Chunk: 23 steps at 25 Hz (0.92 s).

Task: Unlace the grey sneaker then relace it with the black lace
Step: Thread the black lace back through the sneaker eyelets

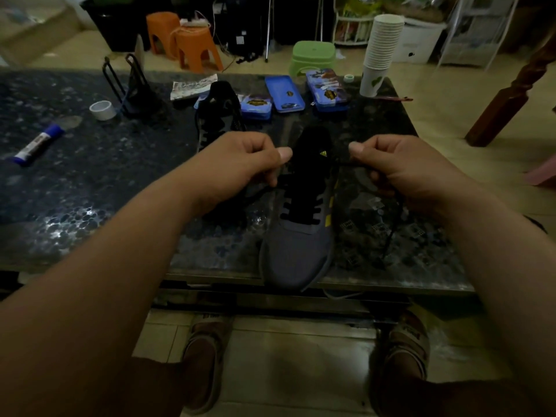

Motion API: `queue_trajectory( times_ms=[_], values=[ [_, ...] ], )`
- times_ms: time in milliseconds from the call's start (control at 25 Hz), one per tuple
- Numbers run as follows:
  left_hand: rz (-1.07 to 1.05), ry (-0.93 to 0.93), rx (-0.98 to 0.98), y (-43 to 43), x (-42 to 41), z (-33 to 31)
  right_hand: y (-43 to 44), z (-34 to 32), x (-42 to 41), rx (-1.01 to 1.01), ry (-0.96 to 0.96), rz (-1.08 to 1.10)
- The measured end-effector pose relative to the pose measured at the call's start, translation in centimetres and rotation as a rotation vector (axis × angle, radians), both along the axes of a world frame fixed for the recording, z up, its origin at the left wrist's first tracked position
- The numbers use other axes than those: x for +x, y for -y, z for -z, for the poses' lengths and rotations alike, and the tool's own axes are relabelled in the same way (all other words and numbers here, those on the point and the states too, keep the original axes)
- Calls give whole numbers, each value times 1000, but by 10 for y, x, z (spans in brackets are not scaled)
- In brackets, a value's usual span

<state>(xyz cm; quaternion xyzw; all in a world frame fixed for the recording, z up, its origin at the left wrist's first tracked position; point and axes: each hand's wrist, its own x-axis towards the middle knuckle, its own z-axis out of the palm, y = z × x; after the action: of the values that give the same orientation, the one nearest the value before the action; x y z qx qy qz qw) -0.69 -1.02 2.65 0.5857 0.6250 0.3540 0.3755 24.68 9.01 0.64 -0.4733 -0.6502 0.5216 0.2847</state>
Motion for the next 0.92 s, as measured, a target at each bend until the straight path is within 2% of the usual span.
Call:
queue_trajectory(
  times_ms=[160, 280, 360, 480, 600, 680, 800, 880, 920],
  values=[
    [67, 56, -19, -3, 19, 2, 21, -15, -23, 115, -7, -54],
    [146, 58, 51, 0, 36, 1, 38, -21, -44, 154, -69, -110],
    [174, 149, 57, 3, 43, 4, 41, -19, -53, 170, -115, -108],
    [128, 230, -41, 8, 36, 8, 37, -17, -51, 179, -66, -85],
    [-12, 291, -52, 10, 8, 7, 30, -13, -39, 43, -37, -167],
    [-130, 163, -33, 12, -17, 9, 25, -10, -32, -40, -53, -207],
    [-150, -264, -55, 16, -35, 23, 19, -9, -31, 6, 21, -162],
    [-89, -322, 33, 17, -19, 25, 25, -13, -43, 83, 69, -179],
    [-46, -244, 82, 15, -6, 23, 29, -15, -52, 123, 78, -205]
  ],
)
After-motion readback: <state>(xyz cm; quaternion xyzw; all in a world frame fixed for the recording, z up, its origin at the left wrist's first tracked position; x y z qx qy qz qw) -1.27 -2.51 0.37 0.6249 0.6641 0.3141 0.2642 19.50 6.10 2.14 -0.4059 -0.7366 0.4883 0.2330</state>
